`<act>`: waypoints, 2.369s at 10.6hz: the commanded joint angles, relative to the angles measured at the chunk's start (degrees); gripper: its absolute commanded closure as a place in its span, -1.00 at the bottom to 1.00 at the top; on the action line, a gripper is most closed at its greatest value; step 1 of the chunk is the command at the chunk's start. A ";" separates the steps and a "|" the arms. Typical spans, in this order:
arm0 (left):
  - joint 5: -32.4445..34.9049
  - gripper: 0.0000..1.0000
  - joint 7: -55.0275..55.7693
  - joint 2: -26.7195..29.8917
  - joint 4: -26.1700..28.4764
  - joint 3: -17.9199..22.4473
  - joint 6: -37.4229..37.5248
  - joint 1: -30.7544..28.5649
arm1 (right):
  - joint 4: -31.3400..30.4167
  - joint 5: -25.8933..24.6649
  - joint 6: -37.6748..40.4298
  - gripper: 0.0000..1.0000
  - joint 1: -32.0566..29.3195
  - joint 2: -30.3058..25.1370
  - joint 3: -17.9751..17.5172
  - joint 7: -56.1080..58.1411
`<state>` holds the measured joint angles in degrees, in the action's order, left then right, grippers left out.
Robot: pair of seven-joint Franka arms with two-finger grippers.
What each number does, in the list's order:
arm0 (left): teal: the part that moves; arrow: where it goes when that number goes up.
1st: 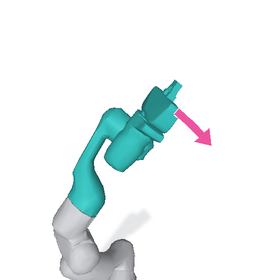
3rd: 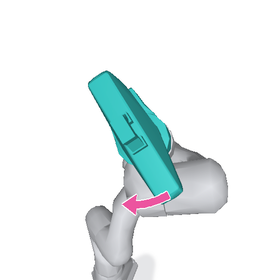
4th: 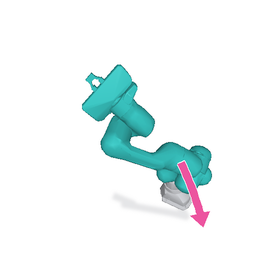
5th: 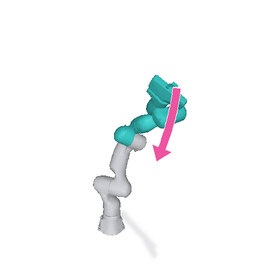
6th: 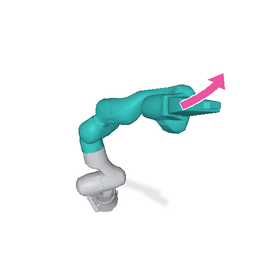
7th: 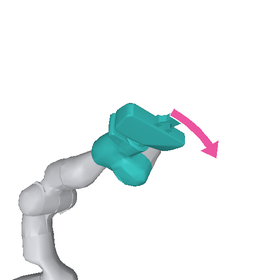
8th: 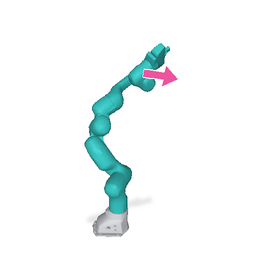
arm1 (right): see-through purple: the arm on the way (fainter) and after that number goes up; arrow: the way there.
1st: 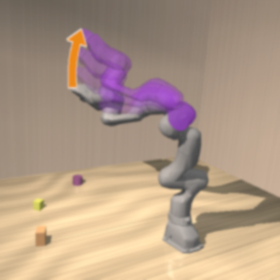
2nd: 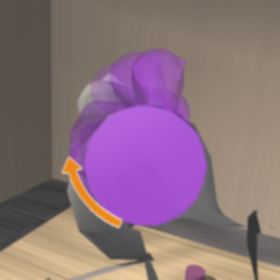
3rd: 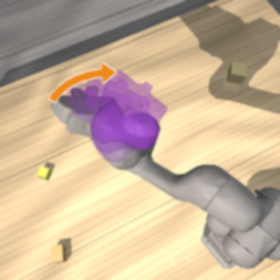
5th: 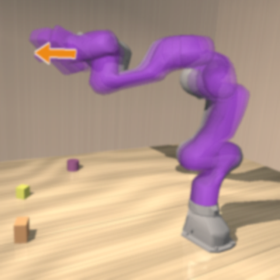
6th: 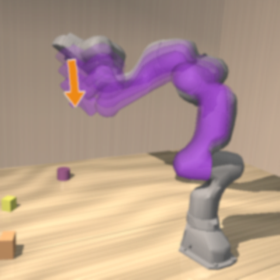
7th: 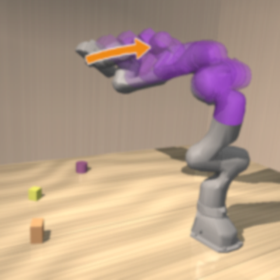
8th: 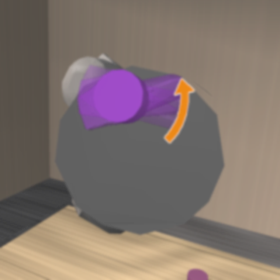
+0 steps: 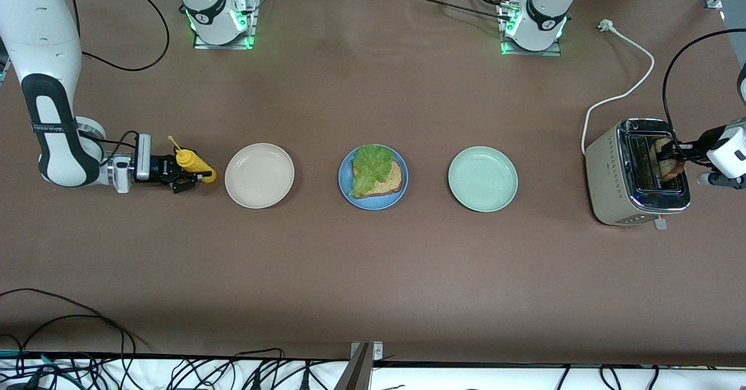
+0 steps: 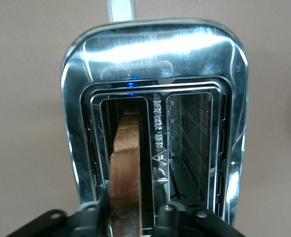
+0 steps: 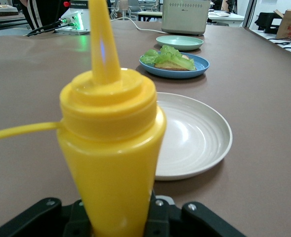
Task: Make sandwich in blue plate with both arms
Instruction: 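Lower the mustard with the right gripper while the left gripper grasps the toast, then release the mustard with the right gripper while the left gripper lifts the toast, then carry the toast slice with the left gripper over the blue plate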
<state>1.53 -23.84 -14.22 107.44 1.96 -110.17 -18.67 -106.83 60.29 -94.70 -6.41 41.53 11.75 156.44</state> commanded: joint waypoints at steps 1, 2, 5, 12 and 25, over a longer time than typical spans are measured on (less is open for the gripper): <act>1.11 0.43 -2.44 0.77 -0.21 -0.47 1.53 -1.02 | -0.39 1.41 -0.66 -0.91 -0.09 -0.48 -0.41 2.83; 1.11 0.59 -2.44 1.03 -0.30 -0.47 2.32 -1.02 | -0.31 0.80 -0.40 -1.00 -0.09 -0.74 -0.41 1.51; 1.02 1.00 -3.06 1.38 -2.84 -0.47 6.01 -0.93 | -0.30 -4.62 0.22 -1.00 -0.79 -4.16 0.03 -2.87; 0.32 1.00 -3.06 5.07 -8.12 -0.56 13.12 -0.32 | 0.40 -22.28 -0.74 -1.00 -2.81 -11.62 3.54 -14.18; -10.91 1.00 18.69 7.29 -12.26 -8.71 20.87 9.17 | 5.66 -64.13 -8.22 -1.00 3.59 -30.90 -7.79 -85.89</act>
<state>-5.79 -12.89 -5.99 95.27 -3.06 -89.99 -9.74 -103.27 2.01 -102.69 -4.08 10.81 5.57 81.87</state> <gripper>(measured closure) 0.903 0.000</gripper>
